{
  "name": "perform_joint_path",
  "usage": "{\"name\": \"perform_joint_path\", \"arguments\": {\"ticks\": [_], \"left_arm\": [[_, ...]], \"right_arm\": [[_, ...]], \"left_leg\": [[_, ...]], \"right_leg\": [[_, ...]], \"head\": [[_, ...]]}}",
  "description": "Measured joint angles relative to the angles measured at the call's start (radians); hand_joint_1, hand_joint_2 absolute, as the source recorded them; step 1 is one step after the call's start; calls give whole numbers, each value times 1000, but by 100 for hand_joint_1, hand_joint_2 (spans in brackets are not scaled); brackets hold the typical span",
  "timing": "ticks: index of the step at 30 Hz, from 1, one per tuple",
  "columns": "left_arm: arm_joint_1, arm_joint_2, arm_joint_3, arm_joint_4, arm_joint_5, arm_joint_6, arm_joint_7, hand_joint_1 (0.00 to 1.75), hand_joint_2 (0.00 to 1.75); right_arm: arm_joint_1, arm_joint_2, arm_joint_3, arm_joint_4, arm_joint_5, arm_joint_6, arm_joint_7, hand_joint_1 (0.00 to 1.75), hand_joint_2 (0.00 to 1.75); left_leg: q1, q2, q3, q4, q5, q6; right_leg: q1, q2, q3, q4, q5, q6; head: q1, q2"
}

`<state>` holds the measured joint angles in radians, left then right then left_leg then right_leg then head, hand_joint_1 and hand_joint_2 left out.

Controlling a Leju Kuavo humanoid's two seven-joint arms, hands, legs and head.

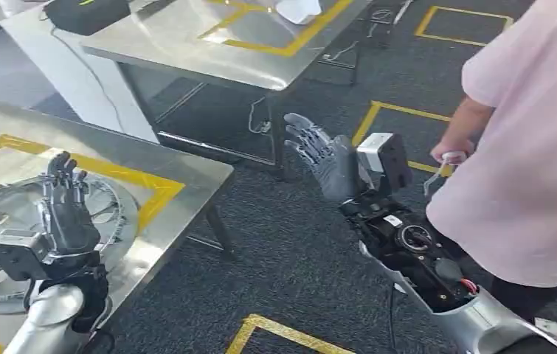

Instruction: Take the parts from the cabinet and place them on the table.

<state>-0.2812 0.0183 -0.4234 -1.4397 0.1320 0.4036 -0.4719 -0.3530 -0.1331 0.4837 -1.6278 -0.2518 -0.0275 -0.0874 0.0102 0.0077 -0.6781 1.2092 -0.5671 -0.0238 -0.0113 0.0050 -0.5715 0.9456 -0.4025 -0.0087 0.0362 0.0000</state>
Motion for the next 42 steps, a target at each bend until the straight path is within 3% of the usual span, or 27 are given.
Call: {"name": "perform_joint_path", "arguments": {"ticks": [1, 2, 3, 5, 6, 7, 8, 11, 12, 13, 14, 16, 17, 18, 19, 21, 22, 24, 31, 32, 33, 34, 36, 37, 38, 39, 42], "left_arm": [[2, 0, 0, 0, 1, 0, 0, 0, 0], [3, 0, 0, 0, 1, 0, -1, 0, 0], [3, 1, 0, 0, 1, 0, -1, 0, 0], [2, 2, 0, 0, 1, 0, -2, 0, 0], [1, 2, 0, 0, 1, 0, -2, 0, 0], [1, 2, 0, 0, 1, 0, -3, 0, 0], [1, 2, 0, 0, 1, 0, -3, 0, 0], [-1, 0, 0, 0, 1, 0, -3, 0, 0], [-3, 0, 0, 0, 1, 0, -4, 0, 0], [-3, -3, 0, 0, 0, 0, -4, 0, 0], [-3, -3, 0, 0, 0, 0, -3, 0, 0], [0, -2, 0, 0, 0, 2, -2, 0, 0], [1, -2, 0, 0, 0, 2, -1, 0, 0], [2, -2, 0, 0, 0, 3, -1, 0, 0], [2, -2, 0, 0, 0, 3, -1, 0, 0], [2, -3, 0, 0, -2, 3, 0, 0, 0], [2, -2, 0, -1, -3, 3, 0, 0, 0], [2, -2, 0, -1, -4, 5, 3, 0, 0], [2, -2, 0, -1, -6, 5, 4, 0, 0], [2, -2, 0, -5, -6, 6, 8, 0, 0], [7, 3, 0, -7, -9, 11, 21, 0, 0], [10, 3, 0, -7, -9, 12, 21, 0, 0], [12, 5, 0, -7, -10, 12, 22, 0, 0], [12, 5, 0, -10, -10, 11, 24, 0, 0], [11, 6, 0, -14, -10, 10, 24, 0, 0], [10, 7, 0, -14, -10, 9, 25, 0, 0], [13, 8, -1, -21, -11, 7, 32, 0, 0]], "right_arm": [[2, 0, 1, 0, 0, 0, -1, 0, 0], [4, 0, 1, 1, 0, 0, -1, 0, 0], [5, 0, 3, 1, 0, 0, -1, 0, 0], [4, 0, 5, 0, 0, 0, -3, 0, 0], [4, 0, 5, 0, 0, 0, -3, 0, 0], [4, 0, 5, 0, 0, 0, -4, 0, 0], [4, 0, 5, 0, 0, 0, -4, 0, 0], [5, 0, 5, -2, 0, 0, -4, 0, 0], [7, 0, 3, -4, 0, 0, -5, 0, 0], [3, 0, 3, -5, 0, -1, -5, 0, 0], [1, 0, 3, -5, 0, -1, -5, 0, 0], [7, 0, 5, -5, 0, -1, -5, 0, 0], [9, 0, 5, -5, 0, -1, -5, 0, 0], [9, 0, 5, -5, 0, -1, -5, 0, 0], [9, 0, 5, -5, 0, -1, -5, 0, 0], [8, 0, 3, -6, 0, -2, -5, 0, 0], [8, 0, 3, -8, 0, -2, -5, 0, 0], [6, 0, 4, -12, 0, -1, -5, 0, 0], [8, 0, 4, -13, 0, -1, -5, 0, 0], [9, 0, 3, -16, 0, -1, -5, 0, 0], [7, 0, 6, -21, 1, 3, -2, 0, 0], [9, 0, 6, -21, 1, 3, -2, 0, 0], [9, 0, 6, -22, 2, 3, 3, 0, 0], [9, 0, 6, -23, 2, 3, 4, 0, 0], [9, 0, 6, -27, 2, 3, 6, 0, 0], [9, 0, 5, -31, 2, 3, 8, 0, 0], [12, 0, 5, -41, 2, 3, 14, 0, 0]], "left_leg": [[0, -1, -34, 64, -18, -1], [0, -1, -48, 84, -13, -1], [0, -1, -35, 52, 17, 1], [3, -15, 47, -125, 115, 7], [8, -51, 91, -219, 152, 9], [9, -80, 102, -245, 140, 9], [8, -62, 99, -246, 143, 15], [5, -39, 104, -250, 146, 35], [6, -24, 108, -257, 150, 40], [5, -18, 110, -259, 149, 46], [3, -7, 110, -259, 148, 51], [0, 15, 110, -258, 145, 55], [-1, 25, 111, -258, 144, 56], [-2, 36, 112, -257, 142, 56], [-2, 45, 115, -257, 140, 55], [-4, 62, 124, -256, 133, 50], [-8, 70, 126, -255, 130, 46], [-14, 89, 123, -253, 130, 37], [-14, 104, 124, -254, 129, 33], [-11, 102, 123, -248, 116, 21], [-2, 0, -5, 31, -18, 9], [-1, -1, -35, 83, -25, 7], [2, -1, -15, 25, 32, 5], [5, -5, 25, -64, 82, 5], [11, -27, 72, -165, 130, 3], [21, -81, 98, -229, 136, 1], [11, -60, 101, -235, 134, 15]], "right_leg": [[0, 12, -1, 0, 0, 0], [1, 25, -1, 0, 0, 0], [0, 37, 0, 1, 0, 0], [-1, 64, 3, 2, 1, 2], [-2, 75, 3, 3, 0, 6], [4, 85, -5, 7, -1, 14], [1, 93, -8, 7, 2, 19], [-3, 119, -13, -1, 6, 43], [-5, 88, -18, 15, -6, 44], [0, 41, -40, 60, -39, 48], [-2, 18, -75, 143, -83, 54], [-3, 4, -149, 306, -147, 59], [-4, 3, -166, 344, -152, 61], [-5, 1, -155, 324, -131, 61], [-5, -2, -121, 258, -93, 59], [-1, -37, -18, 64, -7, 47], [10, -83, 5, 18, -17, 40], [18, -70, 10, 7, -16, 28], [18, -53, 6, 8, -14, 24], [8, -34, 12, -4, -5, 12], [5, 9, 5, -5, 1, 0], [5, 22, 5, -5, 1, 0], [2, 48, 5, -4, 2, 2], [0, 62, 6, -2, 2, 3], [-3, 74, 5, 2, 1, 8], [-3, 84, 0, 6, 0, 15], [-5, 115, -13, 6, 5, 35]], "head": [[-4, 0], [-5, 0], [-6, 0], [-13, 0], [-14, 0], [-16, 0], [-14, 0], [-12, 0], [-13, 0], [2, 0], [15, 0], [18, 0], [21, 0], [24, 0], [28, 0], [37, 0], [41, 0], [36, 0], [31, 0], [31, 0], [3, 0], [-1, 0], [-6, 0], [-8, 0], [-10, 0], [-13, 0], [-8, 0]]}}
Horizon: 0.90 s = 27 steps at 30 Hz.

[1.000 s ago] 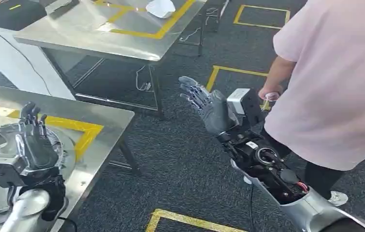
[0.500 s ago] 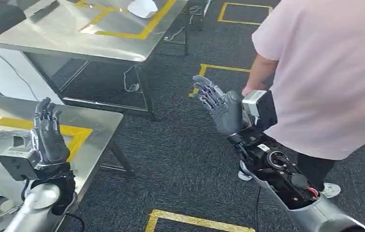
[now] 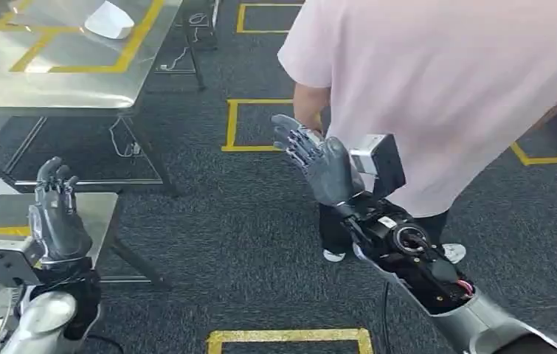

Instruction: Take the parts from the cabinet and place them on the table.

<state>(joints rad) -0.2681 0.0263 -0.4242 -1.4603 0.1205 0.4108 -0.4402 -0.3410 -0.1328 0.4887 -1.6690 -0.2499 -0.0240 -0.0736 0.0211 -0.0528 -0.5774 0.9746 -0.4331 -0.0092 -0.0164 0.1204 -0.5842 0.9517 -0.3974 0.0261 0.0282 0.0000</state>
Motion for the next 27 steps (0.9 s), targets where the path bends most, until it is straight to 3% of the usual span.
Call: {"name": "perform_joint_path", "arguments": {"ticks": [1, 2, 3, 4, 6, 7, 8, 9, 11, 12, 13, 16, 17, 18, 19, 20, 22, 23, 24, 26, 27], "left_arm": [[-1, -1, 0, -2, -2, -1, 0, 0, 0], [-2, -2, 0, -5, -4, -1, 2, 0, 0], [-1, -2, 0, -9, -6, -1, 4, 0, 0], [-1, -2, 0, -11, -9, -1, 4, 0, 0], [1, -2, 0, -11, -13, -1, 4, 0, 0], [2, -2, 0, -11, -13, -2, 4, 0, 0], [3, -2, 0, -11, -13, -3, 3, 0, 0], [3, -3, 0, -11, -13, -8, 2, 0, 0], [2, -9, 0, -11, -16, -15, -4, 0, 0], [0, -11, 0, -11, -16, -16, -5, 0, 0], [-1, -13, 0, -11, -16, -17, -8, 0, 0], [-4, -16, -1, -8, -16, -22, -14, 0, 0], [-7, -17, -1, -8, -16, -24, -16, 0, 0], [-10, -17, -1, -8, -16, -25, -18, 0, 0], [-11, -17, -1, -8, -16, -25, -20, 0, 0], [-10, -16, -1, -7, -16, -26, -20, 0, 0], [-7, -16, -1, -3, -15, -26, -20, 0, 0], [-6, -15, -1, -2, -15, -27, -21, 0, 0], [-6, -15, -1, 1, -15, -28, -23, 0, 0], [-8, -15, -1, 2, -16, -28, -30, 0, 0], [-10, -15, -1, 2, -16, -28, -32, 0, 0]], "right_arm": [[3, 0, -2, -3, 0, 0, 2, 0, 0], [8, -1, -2, -7, 0, -1, 2, 0, 0], [8, -1, -3, -11, 0, -2, 2, 0, 0], [7, -2, -3, -14, 1, -2, 3, 0, 0], [9, -1, -2, -14, 1, -2, 5, 0, 0], [11, -1, -2, -14, 0, -2, 5, 0, 0], [14, -2, -2, -14, 0, -2, 6, 0, 0], [15, -4, -3, -14, -1, -4, 6, 0, 0], [18, -10, -6, -18, -1, -10, 6, 0, 0], [17, -10, -9, -23, -1, -10, 6, 0, 0], [16, -13, -11, -25, -1, -10, 6, 0, 0], [27, -19, -13, -33, -2, -15, 11, 0, 0], [32, -21, -13, -37, -2, -19, 14, 0, 0], [33, -21, -13, -42, -2, -20, 13, 0, 0], [30, -21, -13, -47, -2, -20, 15, 0, 0], [31, -21, -12, -48, -2, -20, 15, 0, 0], [36, -21, -10, -49, -2, -22, 18, 0, 0], [37, -21, -11, -49, -2, -24, 19, 0, 0], [38, -21, -10, -49, -2, -25, 20, 0, 0], [38, -21, -10, -49, -2, -28, 21, 0, 0], [37, -21, -10, -49, -2, -28, 21, 0, 0]], "left_leg": [[-3, 9, 2, -2, 2, 8], [2, 24, 6, -11, 7, 17], [1, 35, 9, -13, 7, 22], [-2, 45, 11, -13, 5, 30], [-7, 68, 11, -12, 3, 33], [-9, 81, 11, -12, 2, 34], [-10, 93, 12, -12, 1, 36], [-11, 103, 13, -12, 0, 36], [-13, 122, 20, -12, -5, 33], [-14, 131, 24, -12, -8, 29], [-23, 140, 22, -9, -10, 24], [-23, 175, 25, -14, -8, 14], [-23, 179, 25, -13, -14, 6], [-17, 131, 22, 4, -30, -1], [-13, 85, -3, 56, -63, -2], [-13, 66, -42, 140, -103, -4], [-13, 58, -128, 303, -159, -8], [-12, 58, -146, 326, -154, -8], [-12, 58, -136, 299, -126, -8], [-6, 45, -60, 132, -31, -5], [-2, 15, -13, 34, 10, -4]], "right_leg": [[-4, 10, -1, -4, 3, 9], [-4, 0, -4, 0, -1, 14], [1, -58, -20, 27, -22, 16], [2, -91, -46, 95, -63, 19], [-1, -109, -122, 265, -137, 24], [-2, -112, -151, 332, -156, 26], [-2, -113, -154, 339, -149, 25], [-2, -114, -133, 300, -122, 23], [0, -136, -35, 114, -33, 14], [9, -188, 6, 28, -16, 6], [26, -201, 15, 5, -26, 0], [26, -164, 12, 7, -19, -14], [19, -150, 16, -2, -12, -24], [16, -142, 20, -6, -8, -28], [14, -132, 18, -6, -5, -33], [13, -120, 17, -7, -4, -36], [14, -95, 14, -6, -4, -37], [14, -83, 13, -6, -3, -38], [13, -69, 14, -6, -3, -38], [11, -43, 15, -3, -2, -35], [10, -30, 14, 1, -3, -32]], "head": [[-1, 0], [-2, 0], [5, 0], [21, 0], [30, 0], [31, 0], [33, 0], [36, 0], [45, 0], [50, 0], [50, 0], [41, 0], [39, 0], [38, 0], [36, 0], [26, 0], [12, 0], [10, 0], [8, 0], [-1, 0], [-2, 0]]}}
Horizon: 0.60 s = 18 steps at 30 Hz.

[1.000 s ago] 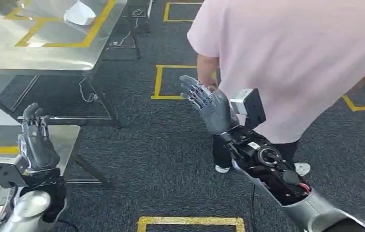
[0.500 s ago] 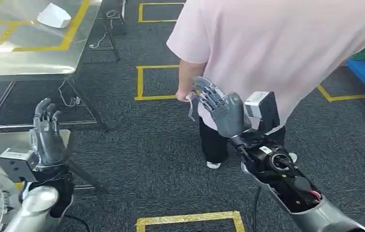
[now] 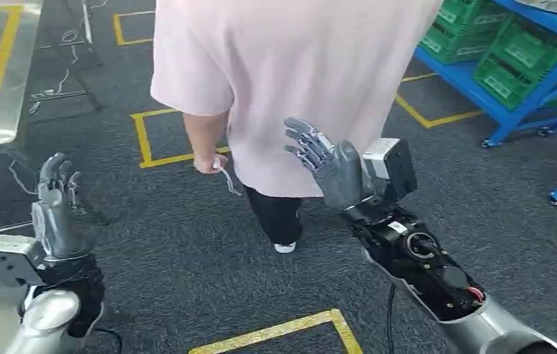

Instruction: Take the parts from the cabinet and place them on the table.

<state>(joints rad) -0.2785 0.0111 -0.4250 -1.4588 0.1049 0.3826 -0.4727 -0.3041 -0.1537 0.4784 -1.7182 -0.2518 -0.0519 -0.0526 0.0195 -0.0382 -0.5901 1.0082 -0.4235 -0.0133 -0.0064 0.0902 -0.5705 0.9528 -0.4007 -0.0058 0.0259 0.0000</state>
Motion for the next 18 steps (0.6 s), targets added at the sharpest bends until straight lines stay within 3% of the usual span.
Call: {"name": "perform_joint_path", "arguments": {"ticks": [1, 2, 5, 6, 7, 8, 10, 11, 12, 13, 14, 15, 16, 18], "left_arm": [[-2, 0, 0, 1, 0, 0, -2, 0, 0], [-3, 0, 0, 2, 1, 0, -4, 0, 0], [-7, -1, 0, 5, 5, 3, -8, 0, 0], [-9, -2, 0, 5, 9, 3, -11, 0, 0], [-8, -2, 0, 5, 12, 3, -14, 0, 0], [-6, -2, 0, 5, 13, 3, -15, 0, 0], [-1, -1, 0, 5, 16, 3, -16, 0, 0], [1, -1, 0, 6, 17, 3, -16, 0, 0], [2, -1, 0, 6, 18, 3, -16, 0, 0], [2, -1, 0, 6, 18, 3, -17, 0, 0], [2, -1, 0, 6, 18, 3, -17, 0, 0], [2, -1, 0, 7, 18, 3, -18, 0, 0], [2, -1, 0, 7, 18, 3, -18, 0, 0], [2, 0, 0, 7, 15, 5, -19, 0, 0]], "right_arm": [[-1, 0, 0, 0, 0, 0, 0, 0, 0], [-1, 0, 0, 0, -1, 0, 1, 0, 0], [-1, -3, 1, 0, -11, 0, 2, 0, 0], [0, -5, 1, 0, -12, 0, 2, 0, 0], [-5, -6, 1, 0, -12, 0, 2, 0, 0], [-8, -6, 2, 0, -12, -3, 2, 0, 0], [-4, -6, 7, 0, -12, -6, 3, 0, 0], [-3, -6, 9, 0, -12, -8, 4, 0, 0], [-3, -7, 9, 0, -12, -9, 4, 0, 0], [-3, -8, 9, 0, -12, -10, 4, 0, 0], [-4, -8, 9, 0, -12, -13, 4, 0, 0], [-5, -8, 9, -1, -12, -14, 4, 0, 0], [-6, -8, 9, 0, -12, -14, 4, 0, 0], [-6, -8, 11, -1, -12, -13, 3, 0, 0]], "left_leg": [[2, -37, 15, -35, -11, 1], [2, -20, 12, -37, -7, 5], [-7, 4, 17, -43, -3, 22], [-2, 19, 21, -50, 1, 28], [-2, 28, 24, -51, -1, 35], [-5, 39, 25, -51, -2, 38], [-7, 62, 25, -51, -4, 40], [-8, 73, 25, -51, -5, 41], [-7, 83, 27, -50, -7, 39], [-7, 92, 29, -50, -9, 38], [-7, 102, 34, -50, -12, 34], [-8, 112, 40, -50, -17, 29], [-14, 119, 42, -50, -19, 24], [-20, 137, 39, -48, -20, 16]], "right_leg": [[6, 10, -8, 5, -2, 7], [2, 20, -12, 7, 1, 13], [-6, 46, -19, -1, 5, 34], [-7, 17, -21, 11, -3, 36], [0, -33, -45, 56, -34, 39], [-2, -60, -80, 135, -76, 43], [-6, -79, -159, 309, -145, 50], [-8, -82, -176, 345, -149, 52], [-10, -83, -167, 327, -130, 53], [-12, -87, -137, 267, -94, 53], [-12, -97, -85, 171, -47, 51], [-11, -131, -29, 64, -2, 47], [2, -177, -7, 22, -18, 47], [7, -164, -3, 9, -16, 28]], "head": [[-1, 0], [2, 0], [2, 0], [4, 0], [14, 0], [26, 0], [28, 0], [32, 0], [36, 0], [41, 0], [46, 0], [52, 0], [54, 0], [47, 0]]}}
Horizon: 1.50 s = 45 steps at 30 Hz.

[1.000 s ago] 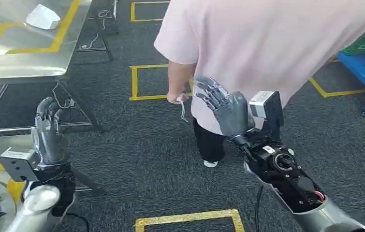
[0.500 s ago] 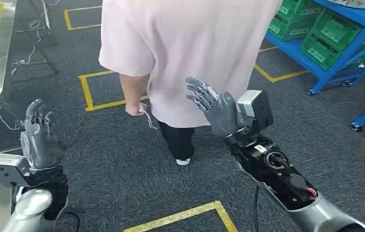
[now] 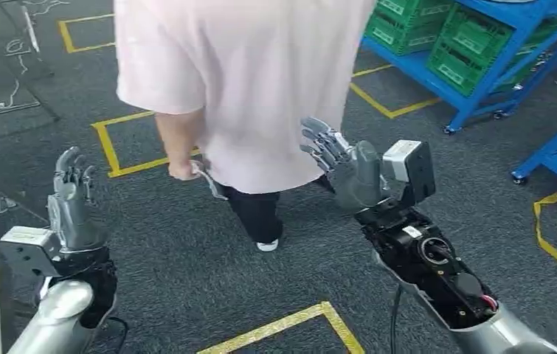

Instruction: Take the parts from the cabinet and place them on the table.

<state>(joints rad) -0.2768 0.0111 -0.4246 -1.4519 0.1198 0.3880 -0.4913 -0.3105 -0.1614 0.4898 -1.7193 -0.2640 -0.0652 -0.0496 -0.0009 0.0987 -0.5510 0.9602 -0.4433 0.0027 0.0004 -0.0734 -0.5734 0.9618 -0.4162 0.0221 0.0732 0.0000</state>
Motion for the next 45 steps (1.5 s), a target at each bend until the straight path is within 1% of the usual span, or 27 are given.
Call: {"name": "perform_joint_path", "arguments": {"ticks": [2, 3, 5, 7, 8, 9, 11, 12, 13, 14, 18, 20, 22, 24, 27, 28, 29, 30, 33, 34, 36, 38, 39, 41, 43, 44, 45], "left_arm": [[1, 0, 0, 0, -4, 2, 2, 0, 0], [2, 0, 0, -1, -5, 3, 2, 0, 0], [7, 1, 0, -3, -6, 2, 2, 0, 0], [19, 3, 0, -3, -7, 0, 3, 0, 0], [25, 4, 0, -3, -7, 0, 5, 0, 0], [29, 5, 0, -3, -8, 0, 6, 0, 0], [28, 5, 0, -3, -14, 0, 9, 0, 0], [27, 4, 0, -3, -16, 2, 11, 0, 0], [26, 4, 0, -3, -21, 7, 14, 0, 0], [26, 3, 0, -5, -23, 11, 17, 0, 0], [29, 2, -1, -16, -28, 29, 30, 0, 0], [33, 3, -1, -24, -28, 32, 34, 0, 0], [41, 6, -1, -28, -24, 32, 34, 0, 0], [49, 9, -1, -28, -23, 32, 36, 0, 0], [50, 10, -1, -34, -20, 34, 36, 0, 0], [49, 10, -1, -36, -20, 35, 37, 0, 0], [49, 10, -1, -37, -21, 38, 39, 0, 0], [49, 11, -1, -39, -22, 40, 41, 0, 0], [49, 9, -2, -44, -28, 41, 46, 0, 0], [49, 9, -2, -47, -29, 42, 48, 0, 0], [49, 9, -3, -50, -30, 42, 48, 0, 0], [52, 10, -3, -50, -29, 43, 50, 0, 0], [54, 11, -3, -50, -28, 44, 50, 0, 0], [54, 14, -3, -50, -26, 47, 50, 0, 0], [54, 16, -3, -55, -25, 49, 52, 0, 0], [54, 18, -2, -59, -25, 49, 54, 0, 0], [53, 19, -2, -62, -25, 49, 54, 0, 0]], "right_arm": [[0, 0, 1, 0, 0, 3, -3, 0, 0], [0, 0, 1, -2, 0, 4, -6, 0, 0], [-4, 0, -1, -2, 0, 4, -11, 0, 0], [3, 0, 3, -5, 0, 4, -11, 0, 0], [6, 0, 4, -5, 0, 3, -11, 0, 0], [8, -1, 4, -5, 0, 2, -11, 0, 0], [13, -1, 5, -10, 0, 2, -11, 0, 0], [15, -1, 4, -14, 0, 1, -11, 0, 0], [14, -1, 4, -16, 0, 2, -11, 0, 0], [13, -1, 4, -16, 0, 2, -10, 0, 0], [28, -3, 2, -30, 1, 8, 1, 0, 0], [29, -5, 2, -33, 2, 10, 4, 0, 0], [32, -4, 7, -33, 7, 11, 5, 0, 0], [34, -4, 12, -33, 13, 11, 6, 0, 0], [33, -5, 14, -33, 13, 11, 6, 0, 0], [32, -4, 14, -33, 13, 11, 6, 0, 0], [29, -4, 14, -33, 13, 11, 6, 0, 0], [27, -4, 14, -33, 13, 11, 5, 0, 0], [30, -4, 13, -33, 13, 12, 5, 0, 0], [32, -5, 12, -36, 13, 12, 5, 0, 0], [29, -5, 11, -39, 13, 12, 4, 0, 0], [31, -5, 14, -40, 13, 17, 6, 0, 0], [31, -5, 14, -40, 12, 17, 8, 0, 0], [30, -5, 16, -40, 12, 20, 10, 0, 0], [27, -5, 17, -40, 11, 19, 10, 0, 0], [21, -5, 18, -39, 11, 20, 10, 0, 0], [15, -4, 19, -37, 7, 20, 10, 0, 0]], "left_leg": [[1, 27, 4, -3, -2, -7], [6, 16, 3, 4, -14, -16], [11, -66, -40, 105, -73, -18], [10, -92, -132, 285, -144, -20], [10, -93, -166, 341, -151, -21], [10, -93, -172, 340, -134, -19], [11, -98, -119, 210, -49, -13], [11, -112, -76, 116, -3, -8], [12, -159, -38, 34, 26, -4], [19, -169, -28, 2, 19, -5], [15, -128, -22, -6, 26, 11], [15, -107, -12, -13, 27, 17], [11, -86, -11, -12, 24, 21], [10, -64, -11, -12, 22, 22], [11, -36, -2, -11, 15, 14], [8, -29, 3, -12, 11, 8], [0, -21, 2, -8, 7, 3], [-1, -12, 0, -7, 7, 0], [0, 26, 6, -7, 3, -12], [6, -7, 3, 10, -14, -20], [8, -75, -60, 146, -87, -22], [7, -92, -148, 309, -144, -23], [7, -93, -173, 346, -142, -21], [7, -98, -140, 255, -70, -13], [7, -131, -56, 72, 17, -1], [6, -175, -29, 6, 26, 4], [10, -158, -26, 0, 25, -1]], "right_leg": [[4, 25, -5, 0, 3, -11], [-4, 37, 4, -9, 9, -21], [-4, 56, 2, -11, 12, -33], [-4, 83, 1, -11, 12, -36], [-3, 99, 1, -11, 12, -36], [-3, 112, 2, -11, 12, -36], [-3, 141, 5, -10, 13, -36], [-3, 153, 6, -9, 12, -35], [-5, 164, 4, -8, 12, -33], [2, 178, -3, 0, 9, -26], [-6, 210, -11, -9, 15, -1], [-2, 113, -47, 75, -43, 7], [-8, 87, -122, 243, -117, 16], [-13, 80, -161, 326, -131, 21], [-15, 54, -53, 113, -14, 20], [-12, 10, -10, 24, 10, 18], [5, -7, 3, 1, -5, 15], [0, 1, 8, -1, -4, -2], [5, 40, 5, -6, 4, -19], [0, 51, 11, -11, 8, -26], [-1, 71, 9, -12, 11, -38], [1, 95, 6, -12, 13, -41], [2, 109, 6, -12, 13, -42], [2, 137, 7, -12, 14, -41], [2, 159, 9, -12, 14, -40], [7, 170, 3, -7, 14, -36], [5, 182, -1, -5, 14, -31]], "head": [[-9, 0], [-8, 0], [-16, 0], [-34, 0], [-38, 0], [-40, 0], [-46, 0], [-48, 0], [-50, 0], [-51, 0], [-47, 0], [-27, 0], [-22, 0], [-17, 0], [-1, 0], [3, 0], [5, 0], [2, 0], [-10, 0], [-10, 0], [-21, 0], [-38, 0], [-39, 0], [-45, 0], [-49, 0], [-50, 0], [-49, 0]]}}
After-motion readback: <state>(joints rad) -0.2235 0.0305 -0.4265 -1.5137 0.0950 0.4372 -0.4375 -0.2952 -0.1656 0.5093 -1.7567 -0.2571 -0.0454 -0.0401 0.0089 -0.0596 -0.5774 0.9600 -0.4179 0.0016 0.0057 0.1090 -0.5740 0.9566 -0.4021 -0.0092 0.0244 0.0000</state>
